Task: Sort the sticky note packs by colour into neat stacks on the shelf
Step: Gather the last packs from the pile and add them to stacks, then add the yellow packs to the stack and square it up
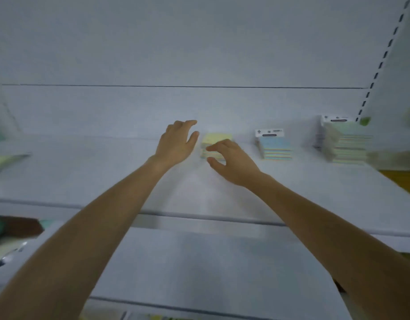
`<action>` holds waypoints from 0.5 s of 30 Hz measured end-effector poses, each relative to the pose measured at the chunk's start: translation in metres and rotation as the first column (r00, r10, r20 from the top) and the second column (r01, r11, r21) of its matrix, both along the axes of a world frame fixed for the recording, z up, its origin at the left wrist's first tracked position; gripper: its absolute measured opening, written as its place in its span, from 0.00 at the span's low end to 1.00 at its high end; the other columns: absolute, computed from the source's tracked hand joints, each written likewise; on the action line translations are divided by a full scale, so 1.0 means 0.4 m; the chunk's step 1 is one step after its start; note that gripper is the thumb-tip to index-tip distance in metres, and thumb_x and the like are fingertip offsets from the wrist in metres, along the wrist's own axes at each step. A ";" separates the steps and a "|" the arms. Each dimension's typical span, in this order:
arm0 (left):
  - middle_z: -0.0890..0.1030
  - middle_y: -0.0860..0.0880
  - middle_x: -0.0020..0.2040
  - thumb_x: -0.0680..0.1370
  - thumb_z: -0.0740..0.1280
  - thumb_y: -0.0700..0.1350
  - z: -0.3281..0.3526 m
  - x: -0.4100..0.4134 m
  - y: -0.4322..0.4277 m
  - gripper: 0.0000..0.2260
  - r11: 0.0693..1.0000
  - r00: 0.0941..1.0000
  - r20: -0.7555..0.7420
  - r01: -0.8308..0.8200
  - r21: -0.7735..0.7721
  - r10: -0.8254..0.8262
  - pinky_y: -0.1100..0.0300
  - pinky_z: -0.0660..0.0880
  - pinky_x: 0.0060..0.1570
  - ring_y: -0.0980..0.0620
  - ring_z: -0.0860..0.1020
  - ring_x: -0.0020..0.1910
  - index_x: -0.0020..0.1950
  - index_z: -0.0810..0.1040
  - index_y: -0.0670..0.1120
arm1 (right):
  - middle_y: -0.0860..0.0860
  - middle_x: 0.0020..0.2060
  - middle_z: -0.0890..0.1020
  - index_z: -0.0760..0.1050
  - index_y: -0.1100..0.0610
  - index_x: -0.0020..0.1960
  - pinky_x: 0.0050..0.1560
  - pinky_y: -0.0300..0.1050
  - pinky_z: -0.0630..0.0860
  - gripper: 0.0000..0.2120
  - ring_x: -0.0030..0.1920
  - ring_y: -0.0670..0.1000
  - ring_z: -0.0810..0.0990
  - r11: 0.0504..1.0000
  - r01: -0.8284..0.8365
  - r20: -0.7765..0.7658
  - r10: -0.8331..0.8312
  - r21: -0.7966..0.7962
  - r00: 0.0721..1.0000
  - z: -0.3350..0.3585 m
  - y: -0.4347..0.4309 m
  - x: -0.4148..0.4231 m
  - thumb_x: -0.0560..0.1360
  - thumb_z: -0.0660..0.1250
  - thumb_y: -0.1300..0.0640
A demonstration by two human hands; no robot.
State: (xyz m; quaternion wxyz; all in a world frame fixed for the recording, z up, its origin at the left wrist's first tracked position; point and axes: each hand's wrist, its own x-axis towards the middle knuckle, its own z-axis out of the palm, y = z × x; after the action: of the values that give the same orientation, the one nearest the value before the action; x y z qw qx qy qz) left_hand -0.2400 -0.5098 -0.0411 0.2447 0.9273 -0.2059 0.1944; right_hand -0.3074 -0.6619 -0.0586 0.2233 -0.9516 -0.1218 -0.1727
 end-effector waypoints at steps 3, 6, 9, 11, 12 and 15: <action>0.69 0.41 0.69 0.81 0.54 0.49 -0.031 -0.013 0.195 0.19 0.997 0.998 -0.007 -0.066 -0.027 0.066 0.48 0.64 0.67 0.42 0.66 0.69 0.71 0.64 0.47 | 0.56 0.63 0.74 0.72 0.55 0.64 0.66 0.46 0.65 0.17 0.66 0.55 0.70 0.996 -0.089 -0.035 0.089 -0.013 0.995 -0.015 0.185 0.028 0.77 0.60 0.52; 0.70 0.41 0.68 0.81 0.54 0.48 -0.047 -0.015 0.387 0.18 0.987 0.989 -0.016 -0.150 -0.057 0.150 0.50 0.65 0.67 0.43 0.67 0.68 0.70 0.66 0.45 | 0.55 0.63 0.74 0.71 0.55 0.65 0.64 0.45 0.66 0.17 0.64 0.55 0.72 0.985 -0.172 -0.085 0.173 0.027 0.981 -0.027 0.366 0.057 0.78 0.59 0.52; 0.73 0.41 0.65 0.81 0.55 0.47 -0.056 -0.005 0.571 0.16 0.966 0.971 -0.024 -0.240 -0.092 0.238 0.50 0.67 0.65 0.43 0.70 0.66 0.66 0.71 0.43 | 0.54 0.62 0.74 0.71 0.54 0.64 0.63 0.45 0.67 0.17 0.63 0.54 0.72 0.967 -0.254 -0.143 0.255 0.025 0.956 -0.037 0.531 0.101 0.78 0.59 0.51; 0.75 0.40 0.63 0.80 0.55 0.46 -0.065 0.012 0.690 0.15 0.948 0.953 -0.034 -0.304 -0.100 0.302 0.51 0.68 0.63 0.42 0.72 0.63 0.63 0.73 0.42 | 0.55 0.62 0.74 0.71 0.53 0.64 0.63 0.44 0.67 0.16 0.62 0.53 0.73 0.952 -0.307 -0.166 0.304 0.012 0.938 -0.038 0.634 0.140 0.78 0.59 0.51; 0.76 0.40 0.61 0.80 0.56 0.46 -0.072 0.018 0.746 0.15 0.936 0.942 -0.046 -0.336 -0.107 0.333 0.51 0.69 0.62 0.42 0.73 0.62 0.61 0.74 0.42 | 0.55 0.61 0.74 0.71 0.54 0.64 0.62 0.44 0.67 0.16 0.61 0.53 0.73 0.945 -0.327 -0.173 0.324 0.012 0.930 -0.039 0.682 0.160 0.78 0.59 0.51; 0.77 0.38 0.58 0.79 0.58 0.44 -0.097 0.048 0.907 0.13 0.903 0.907 -0.075 -0.420 -0.094 0.414 0.52 0.69 0.58 0.39 0.74 0.58 0.59 0.75 0.40 | 0.55 0.60 0.75 0.72 0.54 0.63 0.59 0.43 0.68 0.15 0.58 0.53 0.76 0.924 -0.383 -0.186 0.379 0.017 0.907 -0.043 0.825 0.238 0.78 0.59 0.52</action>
State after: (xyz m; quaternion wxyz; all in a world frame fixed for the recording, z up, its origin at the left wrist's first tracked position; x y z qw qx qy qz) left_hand -0.2209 -0.1471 -0.0799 0.2525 0.9401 0.0143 0.2285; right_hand -0.2122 -0.3320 -0.0758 0.2537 -0.9236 -0.2854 -0.0352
